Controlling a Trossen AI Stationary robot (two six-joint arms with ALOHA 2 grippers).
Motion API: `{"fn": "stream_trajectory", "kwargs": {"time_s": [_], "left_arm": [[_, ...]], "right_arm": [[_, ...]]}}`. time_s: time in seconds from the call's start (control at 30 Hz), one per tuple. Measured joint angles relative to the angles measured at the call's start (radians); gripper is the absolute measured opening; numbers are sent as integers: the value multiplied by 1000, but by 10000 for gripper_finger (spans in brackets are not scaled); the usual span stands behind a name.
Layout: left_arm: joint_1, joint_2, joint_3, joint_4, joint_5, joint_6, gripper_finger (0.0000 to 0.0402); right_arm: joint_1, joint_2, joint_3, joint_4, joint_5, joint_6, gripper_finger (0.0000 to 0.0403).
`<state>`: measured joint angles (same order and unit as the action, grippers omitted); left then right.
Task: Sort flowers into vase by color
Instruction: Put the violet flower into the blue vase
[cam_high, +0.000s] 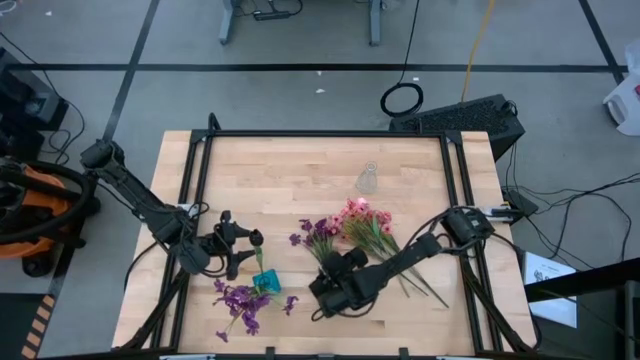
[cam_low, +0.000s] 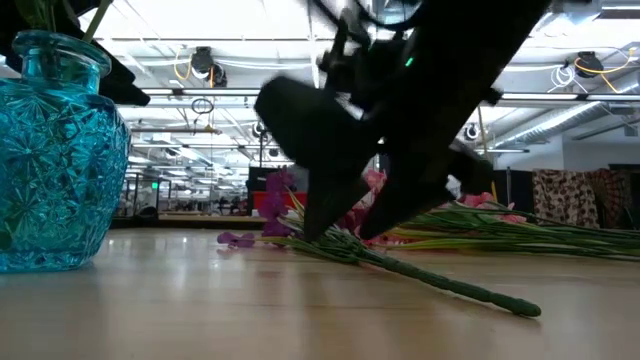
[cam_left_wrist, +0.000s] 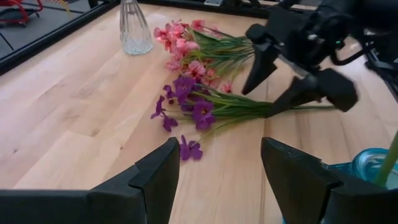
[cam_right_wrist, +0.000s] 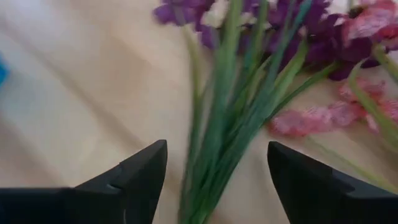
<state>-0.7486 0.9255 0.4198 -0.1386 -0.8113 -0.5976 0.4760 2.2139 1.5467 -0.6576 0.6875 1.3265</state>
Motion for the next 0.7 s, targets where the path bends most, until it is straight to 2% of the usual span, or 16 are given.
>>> {"fn": "stream_trajectory", "kwargs": {"time_s": [0.2,0.37,0.5,0.7], "left_arm": [[0,12,0,3,0,0,231],[0,12,0,3,0,-1,231],[0,12,0,4,0,-3,231],[0,12,0,3,0,-15,231]], "right_arm": [[-19,36,0,48,18,-15,281],[-21,65,2,77,36,-22,268],[-21,73,3,77,46,6,233],[-9,80,0,67,112,83,148]]}}
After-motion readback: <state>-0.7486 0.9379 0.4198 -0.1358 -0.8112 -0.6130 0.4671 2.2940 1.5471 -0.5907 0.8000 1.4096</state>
